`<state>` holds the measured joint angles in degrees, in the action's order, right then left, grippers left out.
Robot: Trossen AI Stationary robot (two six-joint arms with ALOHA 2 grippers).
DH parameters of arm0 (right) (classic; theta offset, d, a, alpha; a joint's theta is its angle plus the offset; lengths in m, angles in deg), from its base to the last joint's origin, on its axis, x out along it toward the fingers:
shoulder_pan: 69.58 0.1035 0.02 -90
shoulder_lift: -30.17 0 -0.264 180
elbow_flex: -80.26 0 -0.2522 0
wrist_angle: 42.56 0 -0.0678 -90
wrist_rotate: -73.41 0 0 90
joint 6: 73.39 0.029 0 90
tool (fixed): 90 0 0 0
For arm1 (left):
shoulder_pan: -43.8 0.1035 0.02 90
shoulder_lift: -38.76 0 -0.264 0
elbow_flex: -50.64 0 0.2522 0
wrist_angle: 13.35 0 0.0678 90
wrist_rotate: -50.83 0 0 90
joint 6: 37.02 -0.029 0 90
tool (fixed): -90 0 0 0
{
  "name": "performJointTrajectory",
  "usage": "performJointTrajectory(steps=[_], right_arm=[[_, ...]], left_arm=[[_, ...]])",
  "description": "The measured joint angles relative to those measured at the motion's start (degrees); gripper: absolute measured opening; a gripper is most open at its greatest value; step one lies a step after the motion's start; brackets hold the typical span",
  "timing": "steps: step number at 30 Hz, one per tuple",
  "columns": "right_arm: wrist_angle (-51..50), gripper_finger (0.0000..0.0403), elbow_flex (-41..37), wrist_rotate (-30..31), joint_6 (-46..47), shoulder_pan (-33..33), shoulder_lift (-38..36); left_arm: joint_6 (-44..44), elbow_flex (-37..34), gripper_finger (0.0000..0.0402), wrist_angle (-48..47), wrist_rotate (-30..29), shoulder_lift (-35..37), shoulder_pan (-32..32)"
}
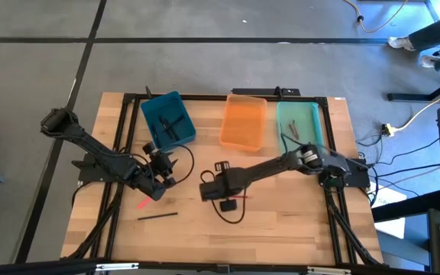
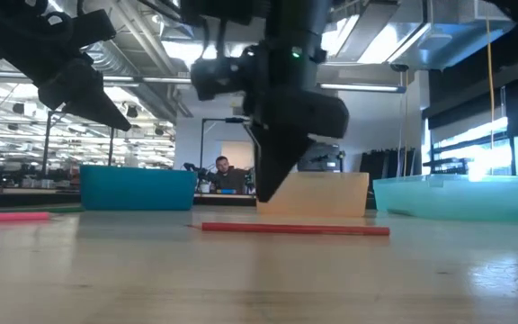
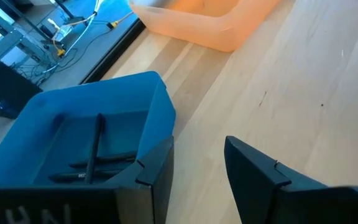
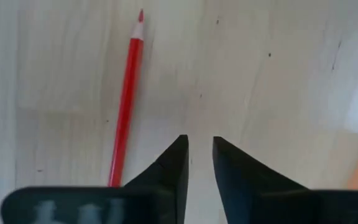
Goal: Sort crayons/erasers/pens/pencils in bins
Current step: Put the red pencil into the orange bin
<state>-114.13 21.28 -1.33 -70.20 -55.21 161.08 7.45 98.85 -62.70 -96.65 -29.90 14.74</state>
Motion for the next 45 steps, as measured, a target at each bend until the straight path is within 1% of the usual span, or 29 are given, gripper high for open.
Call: performJointTrajectory(steps=[5, 7, 10, 12, 14, 19, 22, 25, 28, 32, 36, 38, 41, 45], right_arm=[[15.68, 0.0084, -14.68, -3.64, 3.96, 0.10, -8.38], [25.89, 0.0084, -21.11, -5.67, 5.59, 0.11, -12.32], [45.40, 0.0084, -30.58, -9.63, 8.46, 0.36, -16.86], [55.43, 0.0084, -36.26, -9.70, 9.98, 1.05, -17.92], [61.53, 0.0084, -40.52, -8.61, 11.06, 2.11, -17.59], [67.54, 0.0087, -47.82, -1.92, 13.15, 3.99, -16.23], [71.20, 0.0096, -51.03, -0.74, 13.49, 4.64, -15.82], [73.83, 0.0103, -54.19, -0.15, 16.08, 4.75, -16.01], [76.23, 0.0100, -56.61, -0.13, 16.52, 4.76, -16.08], [79.69, 0.0073, -58.42, -0.10, 14.14, 4.74, -16.01], [79.83, 0.0032, -58.57, 0.07, 11.50, 4.74, -15.98], [79.86, 0.0020, -58.60, 0.12, 10.85, 4.74, -15.98], [80.80, 0.0021, -58.76, 0.18, 9.81, 4.74, -15.92], [82.28, 0.0045, -58.92, 1.17, 9.72, 4.74, -15.65]], left_arm=[[0.14, -0.60, 0.0135, 0.23, -0.03, 0.00, -0.13], [0.19, -0.80, 0.0135, 0.15, -0.22, 0.00, -0.09], [0.19, -0.81, 0.0135, 0.29, -0.98, 0.00, 0.22], [0.19, -0.81, 0.0135, 0.31, -0.98, 0.00, 0.64], [0.19, -0.81, 0.0135, 0.48, -0.97, 0.00, 0.97], [0.15, -0.81, 0.0135, 1.15, -1.06, 0.00, 1.44], [0.02, -0.81, 0.0135, 1.47, -2.01, 0.00, 1.57], [-0.01, -0.81, 0.0135, 1.68, -3.29, 0.00, 1.57], [-0.02, -0.81, 0.0135, 1.77, -3.47, 0.00, 1.66], [-0.02, -0.81, 0.0135, 1.77, -3.43, 0.00, 1.79], [-0.04, -0.81, 0.0135, 1.75, -3.17, 0.00, 1.79], [-0.03, -0.81, 0.0135, 1.75, -3.16, 0.00, 1.79], [-0.05, -0.81, 0.0135, 1.71, -3.12, 0.00, 1.79], [-0.05, -0.81, 0.0135, 1.70, -3.10, 0.00, 1.79]])
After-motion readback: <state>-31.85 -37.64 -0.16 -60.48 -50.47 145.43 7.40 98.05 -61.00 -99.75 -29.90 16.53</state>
